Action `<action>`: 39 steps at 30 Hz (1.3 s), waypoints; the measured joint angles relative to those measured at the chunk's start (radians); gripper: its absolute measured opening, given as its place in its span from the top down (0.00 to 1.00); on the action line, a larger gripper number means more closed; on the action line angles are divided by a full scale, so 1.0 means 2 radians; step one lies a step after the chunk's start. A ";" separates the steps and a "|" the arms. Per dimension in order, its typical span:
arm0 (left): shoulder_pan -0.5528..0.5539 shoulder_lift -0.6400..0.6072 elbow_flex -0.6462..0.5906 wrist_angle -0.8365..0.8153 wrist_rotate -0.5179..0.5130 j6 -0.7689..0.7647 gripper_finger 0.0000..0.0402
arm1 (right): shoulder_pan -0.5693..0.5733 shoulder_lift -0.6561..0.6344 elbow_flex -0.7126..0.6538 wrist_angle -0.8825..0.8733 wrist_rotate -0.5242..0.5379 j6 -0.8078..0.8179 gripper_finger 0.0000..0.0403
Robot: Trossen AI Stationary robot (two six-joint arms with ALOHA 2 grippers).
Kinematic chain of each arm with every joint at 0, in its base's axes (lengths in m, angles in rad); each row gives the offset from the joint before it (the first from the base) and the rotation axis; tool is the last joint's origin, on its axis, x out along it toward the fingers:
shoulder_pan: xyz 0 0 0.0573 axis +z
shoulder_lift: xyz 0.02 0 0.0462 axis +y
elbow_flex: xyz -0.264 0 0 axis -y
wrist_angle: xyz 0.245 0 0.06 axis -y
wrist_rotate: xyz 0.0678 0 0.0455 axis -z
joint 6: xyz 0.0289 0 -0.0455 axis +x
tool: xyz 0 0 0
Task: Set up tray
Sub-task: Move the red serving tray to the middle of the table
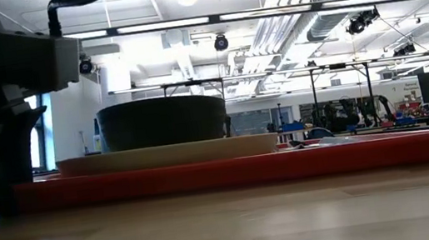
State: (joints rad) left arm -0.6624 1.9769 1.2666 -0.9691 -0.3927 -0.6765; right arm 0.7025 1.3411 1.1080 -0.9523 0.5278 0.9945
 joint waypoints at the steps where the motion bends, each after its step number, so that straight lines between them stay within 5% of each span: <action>1: 0.000 0.000 -0.001 0.001 0.002 -0.001 0.73 | 0.000 0.000 0.000 0.000 0.000 0.000 0.64; 17: 0.003 0.004 0.022 -0.022 0.036 -0.008 0.72 | 0.000 0.000 -0.001 0.005 -0.006 0.008 0.64; 30: 0.001 0.005 0.091 -0.135 0.089 -0.023 0.72 | 0.000 0.000 -0.068 0.072 -0.062 0.022 0.64; 39: 0.001 0.004 0.079 -0.064 0.078 -0.027 0.72 | 0.000 0.000 -0.068 0.084 -0.059 0.014 0.64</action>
State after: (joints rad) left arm -0.6609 1.9846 1.4238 -1.0977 -0.2371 -0.7303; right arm 0.7033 1.3415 0.9718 -0.7837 0.4095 1.0217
